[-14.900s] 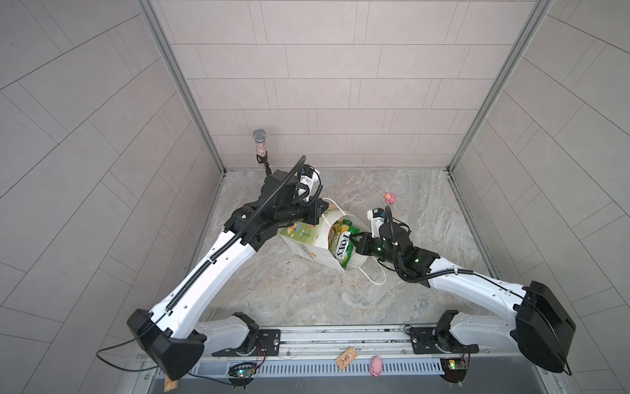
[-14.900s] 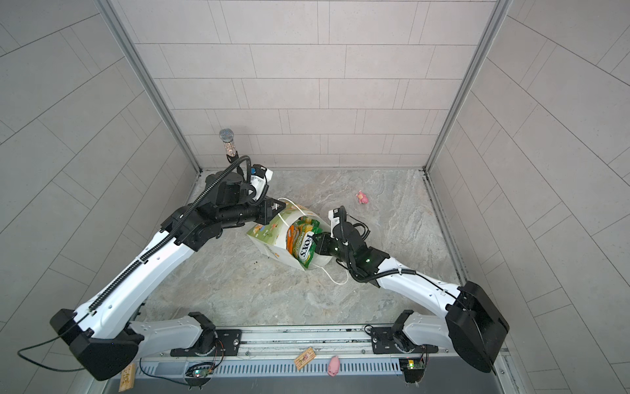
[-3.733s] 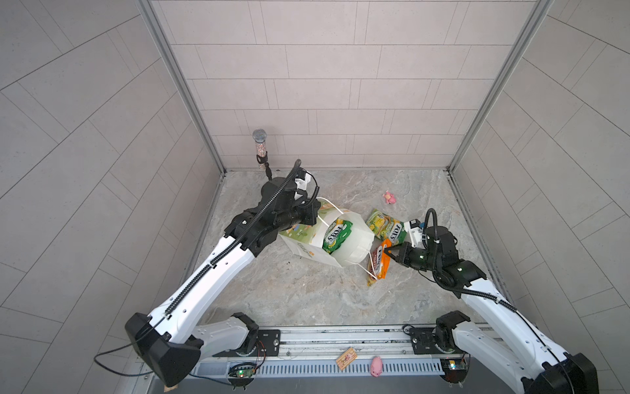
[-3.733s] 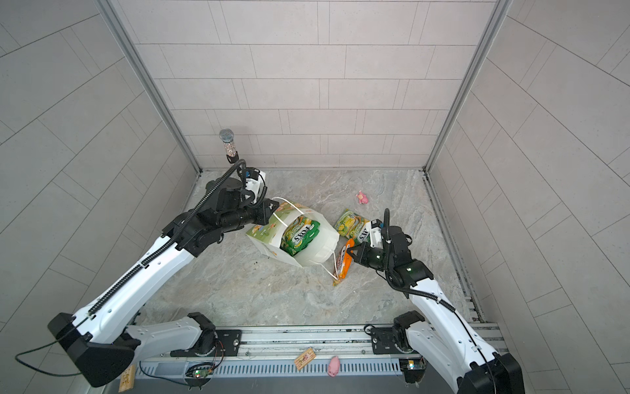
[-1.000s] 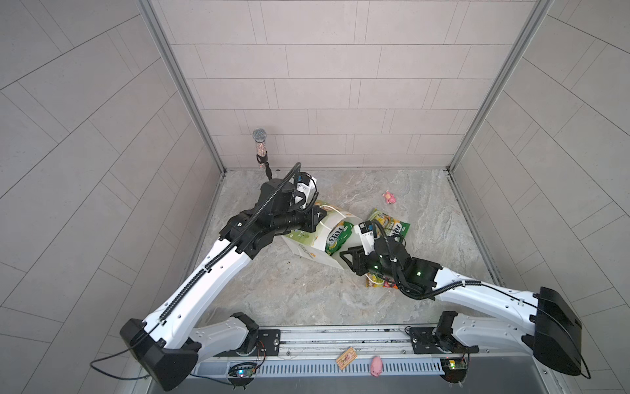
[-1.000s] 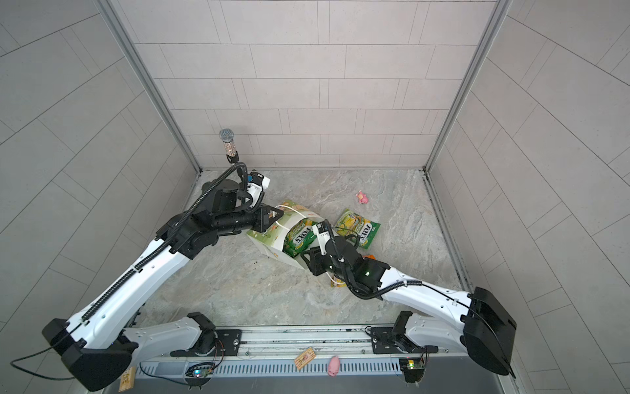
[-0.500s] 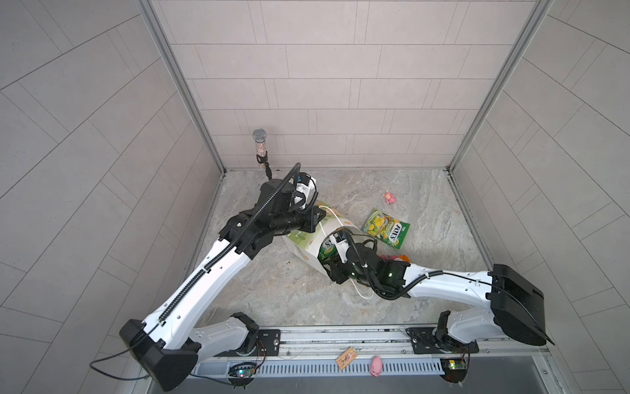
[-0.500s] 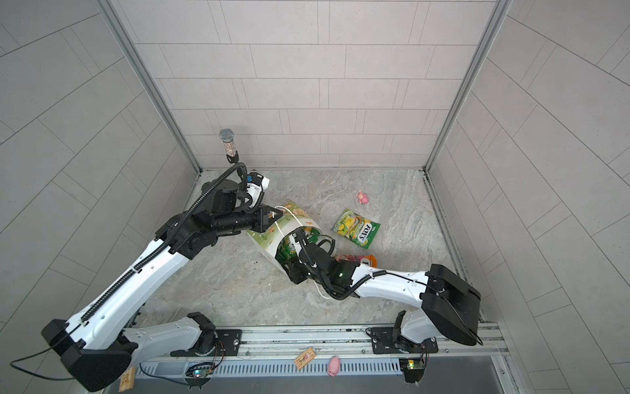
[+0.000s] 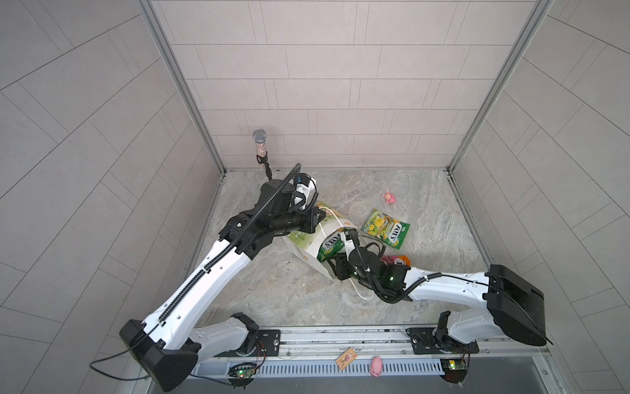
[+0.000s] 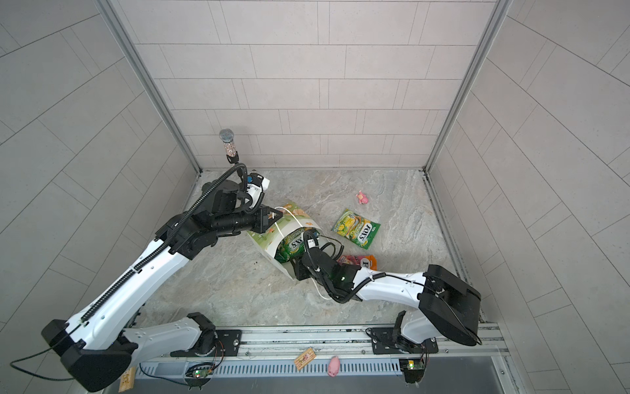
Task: Take the snacks out of the paper bag
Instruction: Pick up the snack from the paper bag.
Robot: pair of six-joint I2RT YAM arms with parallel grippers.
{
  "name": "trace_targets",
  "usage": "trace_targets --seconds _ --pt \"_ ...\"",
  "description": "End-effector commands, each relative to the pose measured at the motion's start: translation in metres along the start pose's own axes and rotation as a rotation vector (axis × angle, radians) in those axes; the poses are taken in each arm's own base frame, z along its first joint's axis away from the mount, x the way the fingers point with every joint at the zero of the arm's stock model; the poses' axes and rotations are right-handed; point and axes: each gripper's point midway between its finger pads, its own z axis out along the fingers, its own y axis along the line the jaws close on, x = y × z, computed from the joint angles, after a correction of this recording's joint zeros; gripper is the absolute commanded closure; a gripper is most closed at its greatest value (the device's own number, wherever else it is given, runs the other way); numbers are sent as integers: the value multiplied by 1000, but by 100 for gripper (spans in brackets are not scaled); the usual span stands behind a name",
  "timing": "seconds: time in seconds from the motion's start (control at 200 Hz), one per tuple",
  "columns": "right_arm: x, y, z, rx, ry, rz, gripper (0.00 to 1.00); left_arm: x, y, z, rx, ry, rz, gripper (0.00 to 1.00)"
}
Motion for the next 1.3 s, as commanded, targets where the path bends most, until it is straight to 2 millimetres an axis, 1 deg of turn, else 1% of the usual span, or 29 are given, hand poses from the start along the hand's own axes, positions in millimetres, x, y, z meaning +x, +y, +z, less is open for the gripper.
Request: trace_targets --seconds 0.0,0.065,0.19,0.31,0.47,0.62,0.68,0.83,1.036,1.176,1.291 --pt "-21 -11 0 56 -96 180 61 -4 -2 -4 0 -15 14 100" --pt "-22 -21 3 89 -108 242 62 -5 -2 -5 -4 -21 14 100" --pt "-23 -41 6 162 -145 334 61 -8 0 -3 -14 -30 16 100" --pt "-25 -50 11 196 -160 388 60 -8 2 -1 -19 -31 17 100" --pt "-29 -50 23 201 -148 426 60 -9 3 2 -21 -35 15 100" --pt "-29 -50 35 196 -142 453 60 -10 3 3 -20 -39 15 100" --pt "-27 -52 39 202 -138 467 60 -11 3 4 -20 -41 14 100" --pt "-26 -51 45 184 -119 485 62 -14 7 3 -45 -56 11 100" --pt "-16 -50 55 166 -91 524 62 -17 12 6 -63 -81 -7 100" --pt "-14 -50 63 145 -106 545 60 -18 12 8 -60 -82 -11 100" --pt "-16 -44 69 121 -101 555 58 -17 12 9 -57 -79 -12 100"
